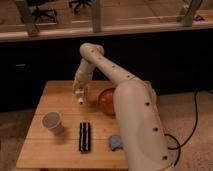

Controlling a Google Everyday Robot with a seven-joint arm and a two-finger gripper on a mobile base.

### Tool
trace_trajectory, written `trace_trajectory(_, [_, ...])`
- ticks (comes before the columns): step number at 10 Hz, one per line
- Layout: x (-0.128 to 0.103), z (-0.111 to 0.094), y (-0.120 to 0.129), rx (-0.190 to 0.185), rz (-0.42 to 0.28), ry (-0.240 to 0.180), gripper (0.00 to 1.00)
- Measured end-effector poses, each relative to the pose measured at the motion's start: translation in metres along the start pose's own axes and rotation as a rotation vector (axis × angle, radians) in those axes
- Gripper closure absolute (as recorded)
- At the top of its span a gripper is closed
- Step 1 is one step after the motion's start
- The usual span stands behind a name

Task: Place the bottle in the ceramic bowl

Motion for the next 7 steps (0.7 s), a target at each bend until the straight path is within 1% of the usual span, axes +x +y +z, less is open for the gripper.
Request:
trace_trajectory(1, [-0.005,-0.007,-0.003,0.008,0.006,0.001,1.00])
trace_trajectory(3, [-0.011,-0.013,-0.006,0.020,0.021,0.001,1.00])
trace_trajectory(7, [-0.020,-0.028,-0.003,0.071,0.087,0.000,1.00])
